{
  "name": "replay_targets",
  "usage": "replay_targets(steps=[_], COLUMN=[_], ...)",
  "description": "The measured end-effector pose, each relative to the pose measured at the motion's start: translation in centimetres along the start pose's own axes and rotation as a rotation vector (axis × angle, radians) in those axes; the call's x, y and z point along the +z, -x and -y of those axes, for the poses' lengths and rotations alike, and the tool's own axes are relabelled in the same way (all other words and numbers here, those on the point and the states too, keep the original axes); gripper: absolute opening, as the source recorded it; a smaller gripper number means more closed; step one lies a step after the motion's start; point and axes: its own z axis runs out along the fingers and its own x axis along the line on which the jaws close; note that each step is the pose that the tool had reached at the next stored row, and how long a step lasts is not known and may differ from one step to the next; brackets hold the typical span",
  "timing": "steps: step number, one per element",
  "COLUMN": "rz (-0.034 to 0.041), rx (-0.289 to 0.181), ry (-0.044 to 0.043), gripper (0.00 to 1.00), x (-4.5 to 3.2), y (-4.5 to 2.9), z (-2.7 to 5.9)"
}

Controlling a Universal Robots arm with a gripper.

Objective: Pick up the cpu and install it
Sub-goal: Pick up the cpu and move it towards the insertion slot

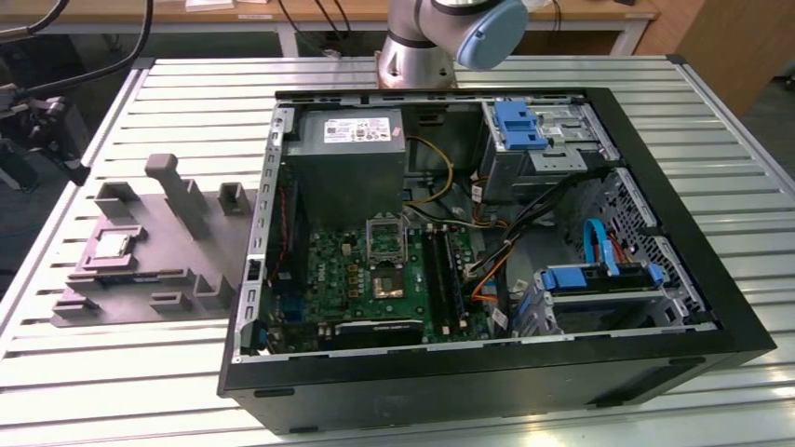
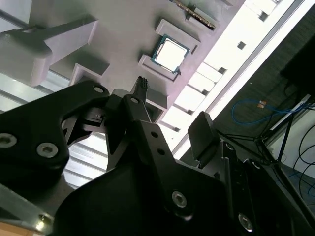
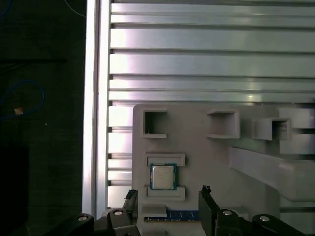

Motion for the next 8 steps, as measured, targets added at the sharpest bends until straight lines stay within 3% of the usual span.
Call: replay_targets(steps=[8], rz=[-0.0001], rx=[-0.001], ry=[0.0001], gripper=[0.6], x=[1.37], y=[-0.02], z=[0.59])
